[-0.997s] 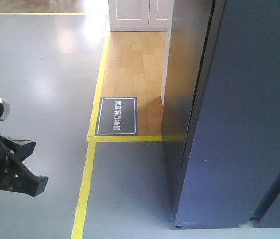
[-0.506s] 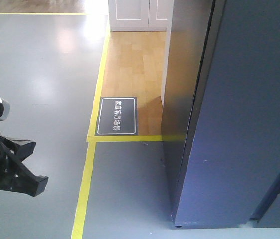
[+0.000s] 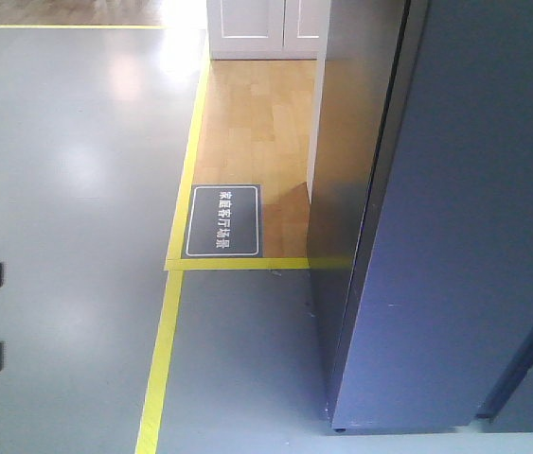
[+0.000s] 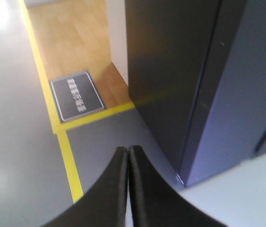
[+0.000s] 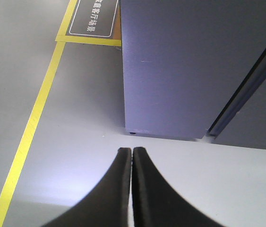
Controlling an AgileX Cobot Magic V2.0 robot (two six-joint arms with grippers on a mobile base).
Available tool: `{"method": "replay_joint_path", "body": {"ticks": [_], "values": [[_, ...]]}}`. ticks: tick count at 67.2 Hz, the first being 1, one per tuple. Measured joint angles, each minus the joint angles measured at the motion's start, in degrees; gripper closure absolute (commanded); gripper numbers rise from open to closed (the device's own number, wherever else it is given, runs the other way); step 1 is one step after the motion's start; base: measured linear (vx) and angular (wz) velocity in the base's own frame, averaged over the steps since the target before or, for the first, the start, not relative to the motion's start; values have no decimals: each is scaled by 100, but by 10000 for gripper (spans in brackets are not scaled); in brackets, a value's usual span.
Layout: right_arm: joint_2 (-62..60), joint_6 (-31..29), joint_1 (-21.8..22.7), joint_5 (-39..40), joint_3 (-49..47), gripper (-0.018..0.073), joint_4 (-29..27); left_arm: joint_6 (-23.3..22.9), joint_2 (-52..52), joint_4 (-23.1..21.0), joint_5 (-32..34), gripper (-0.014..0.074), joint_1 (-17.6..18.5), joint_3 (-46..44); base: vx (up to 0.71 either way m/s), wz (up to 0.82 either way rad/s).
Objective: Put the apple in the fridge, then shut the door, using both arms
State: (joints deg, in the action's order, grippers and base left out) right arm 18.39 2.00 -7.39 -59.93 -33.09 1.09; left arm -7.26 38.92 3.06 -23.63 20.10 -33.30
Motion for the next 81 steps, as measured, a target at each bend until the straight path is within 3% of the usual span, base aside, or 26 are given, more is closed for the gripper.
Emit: {"method": "replay_joint_path", "body": {"ticks": [21,31,50,81], "values": [[0,5,0,0,0,562,0,167,-2143,-246,721,603,-1419,1700,0,0],[0,5,0,0,0,562,0,170,-3070,-246,1114,603,-1860,2373,0,0],[0,5,0,0,0,562,0,125,-3938,-228,2112,603,-1968,3400,0,0],[0,5,0,0,0,562,-6,-75,-3959,-48,2084,603,-1968,3465,0,0]]}}
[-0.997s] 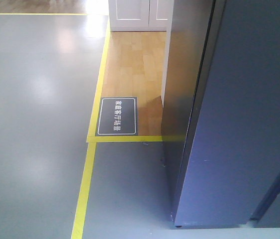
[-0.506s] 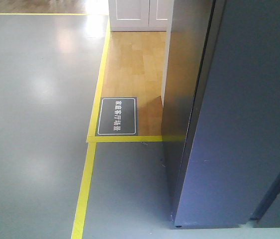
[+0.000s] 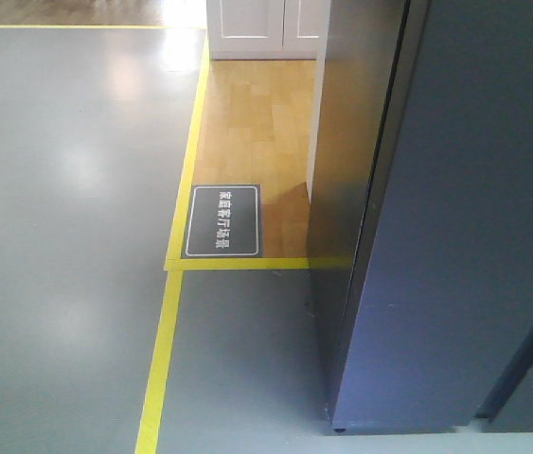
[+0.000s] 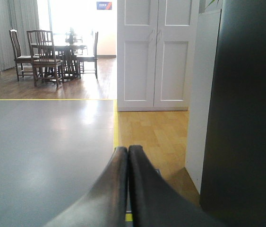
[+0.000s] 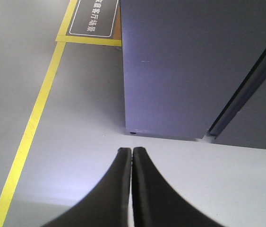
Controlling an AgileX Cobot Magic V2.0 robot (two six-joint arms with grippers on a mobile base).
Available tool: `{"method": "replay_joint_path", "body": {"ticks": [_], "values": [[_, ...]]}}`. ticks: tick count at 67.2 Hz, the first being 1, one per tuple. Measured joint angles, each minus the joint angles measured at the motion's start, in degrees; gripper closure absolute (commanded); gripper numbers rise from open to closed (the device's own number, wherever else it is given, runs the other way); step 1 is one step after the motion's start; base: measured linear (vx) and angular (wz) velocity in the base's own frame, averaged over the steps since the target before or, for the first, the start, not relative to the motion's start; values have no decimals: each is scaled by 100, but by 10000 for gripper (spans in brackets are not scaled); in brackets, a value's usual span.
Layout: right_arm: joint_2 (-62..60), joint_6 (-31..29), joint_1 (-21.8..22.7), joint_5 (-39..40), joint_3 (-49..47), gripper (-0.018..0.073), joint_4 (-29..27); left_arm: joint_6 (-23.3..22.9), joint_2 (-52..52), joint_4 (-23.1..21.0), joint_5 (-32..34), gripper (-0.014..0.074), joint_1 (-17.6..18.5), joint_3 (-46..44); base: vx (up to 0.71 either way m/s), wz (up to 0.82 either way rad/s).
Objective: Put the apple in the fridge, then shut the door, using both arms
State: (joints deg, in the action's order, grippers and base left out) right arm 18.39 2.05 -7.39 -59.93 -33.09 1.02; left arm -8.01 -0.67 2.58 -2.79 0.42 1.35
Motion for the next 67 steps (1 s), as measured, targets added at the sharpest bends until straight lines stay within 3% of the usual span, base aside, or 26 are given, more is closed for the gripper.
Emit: {"method": "replay_joint_path", "body": {"ticks": [16,67], "values": [[0,0,0,0,0,562,0,-13,0,208,8,603,0,0,0,0],[0,0,0,0,0,562,0,-13,0,218,8,603,0,0,0,0]]}}
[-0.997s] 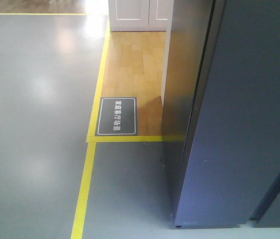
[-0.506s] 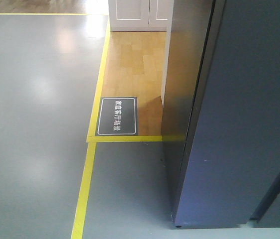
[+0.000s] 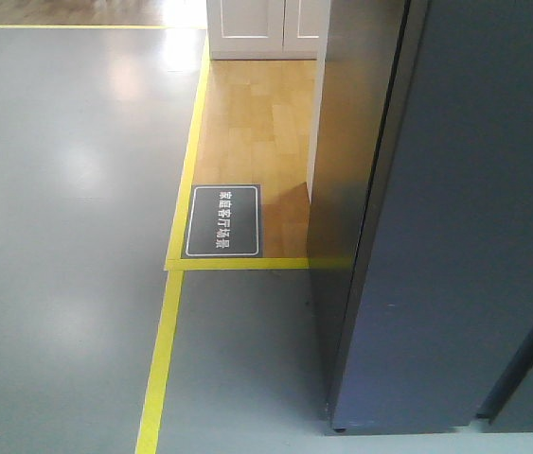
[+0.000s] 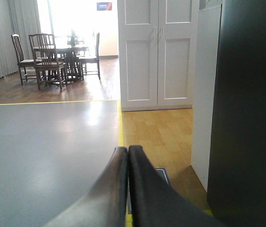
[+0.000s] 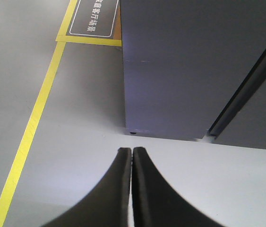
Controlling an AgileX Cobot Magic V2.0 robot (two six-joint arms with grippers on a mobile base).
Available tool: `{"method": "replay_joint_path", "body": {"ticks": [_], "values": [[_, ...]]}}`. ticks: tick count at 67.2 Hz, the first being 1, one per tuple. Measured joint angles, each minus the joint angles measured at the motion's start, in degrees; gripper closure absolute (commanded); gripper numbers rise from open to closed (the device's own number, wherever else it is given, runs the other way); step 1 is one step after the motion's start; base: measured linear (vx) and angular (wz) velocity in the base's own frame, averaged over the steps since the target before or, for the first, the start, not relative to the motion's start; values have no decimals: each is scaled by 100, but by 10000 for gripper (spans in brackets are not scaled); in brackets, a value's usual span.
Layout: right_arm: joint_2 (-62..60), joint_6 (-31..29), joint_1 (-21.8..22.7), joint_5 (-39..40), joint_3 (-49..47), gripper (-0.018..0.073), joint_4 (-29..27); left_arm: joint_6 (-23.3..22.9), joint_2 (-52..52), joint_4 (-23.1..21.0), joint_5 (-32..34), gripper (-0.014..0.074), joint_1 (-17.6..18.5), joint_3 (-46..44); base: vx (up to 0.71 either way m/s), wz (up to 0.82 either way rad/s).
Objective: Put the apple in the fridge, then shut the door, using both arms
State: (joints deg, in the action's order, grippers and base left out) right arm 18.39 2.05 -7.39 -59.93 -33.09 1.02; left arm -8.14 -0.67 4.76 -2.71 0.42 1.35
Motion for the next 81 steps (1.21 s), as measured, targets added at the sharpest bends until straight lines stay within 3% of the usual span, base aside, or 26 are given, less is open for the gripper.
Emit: {"method": "replay_joint_path", "body": {"ticks": [18,38,49,60,81], "values": [[-110,0,0,305,141,562,116,0,0,0,0,603,0,0,0,0],[-1132,0,468,3850,2018,562,148,-2,0,0,-5,603,0,0,0,0],[-1513,0,585,5029,2862,562,130,-2,0,0,-5,603,0,0,0,0],[-1860,-5,597,5457,3377,562,130,-2,0,0,-5,603,0,0,0,0],[-1906,-5,712,5522,3476,562,124,-2,0,0,-5,603,0,0,0,0]]}}
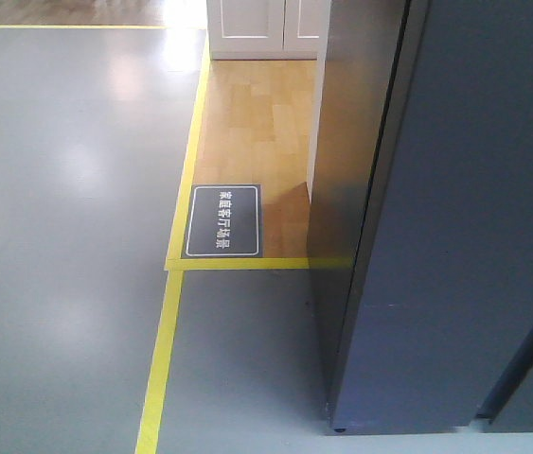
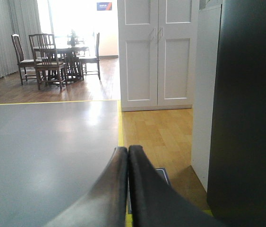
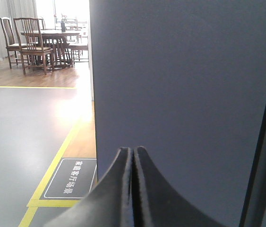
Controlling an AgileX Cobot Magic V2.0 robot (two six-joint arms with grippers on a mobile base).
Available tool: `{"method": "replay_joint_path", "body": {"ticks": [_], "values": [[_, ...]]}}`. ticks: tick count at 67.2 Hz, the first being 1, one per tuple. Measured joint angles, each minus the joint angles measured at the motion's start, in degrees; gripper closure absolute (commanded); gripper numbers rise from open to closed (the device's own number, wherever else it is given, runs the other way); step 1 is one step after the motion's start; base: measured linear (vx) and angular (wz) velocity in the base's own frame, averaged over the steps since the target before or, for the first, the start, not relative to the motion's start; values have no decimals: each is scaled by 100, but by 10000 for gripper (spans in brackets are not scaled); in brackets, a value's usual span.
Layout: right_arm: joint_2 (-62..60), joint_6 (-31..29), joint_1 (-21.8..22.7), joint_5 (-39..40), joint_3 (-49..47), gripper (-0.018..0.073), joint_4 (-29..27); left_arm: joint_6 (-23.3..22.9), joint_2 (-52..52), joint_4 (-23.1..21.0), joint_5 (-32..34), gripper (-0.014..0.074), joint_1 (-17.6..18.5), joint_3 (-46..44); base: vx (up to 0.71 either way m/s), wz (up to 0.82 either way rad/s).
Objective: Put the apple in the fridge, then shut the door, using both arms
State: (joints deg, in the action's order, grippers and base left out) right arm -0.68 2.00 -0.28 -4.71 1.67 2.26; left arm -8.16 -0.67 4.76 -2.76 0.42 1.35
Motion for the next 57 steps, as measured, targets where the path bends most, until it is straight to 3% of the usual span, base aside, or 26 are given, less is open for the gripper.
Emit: {"method": "replay_joint_path", "body": {"ticks": [57], "values": [[0,0,0,-6,0,562,-5,0,0,0,0,603,0,0,0,0]]}}
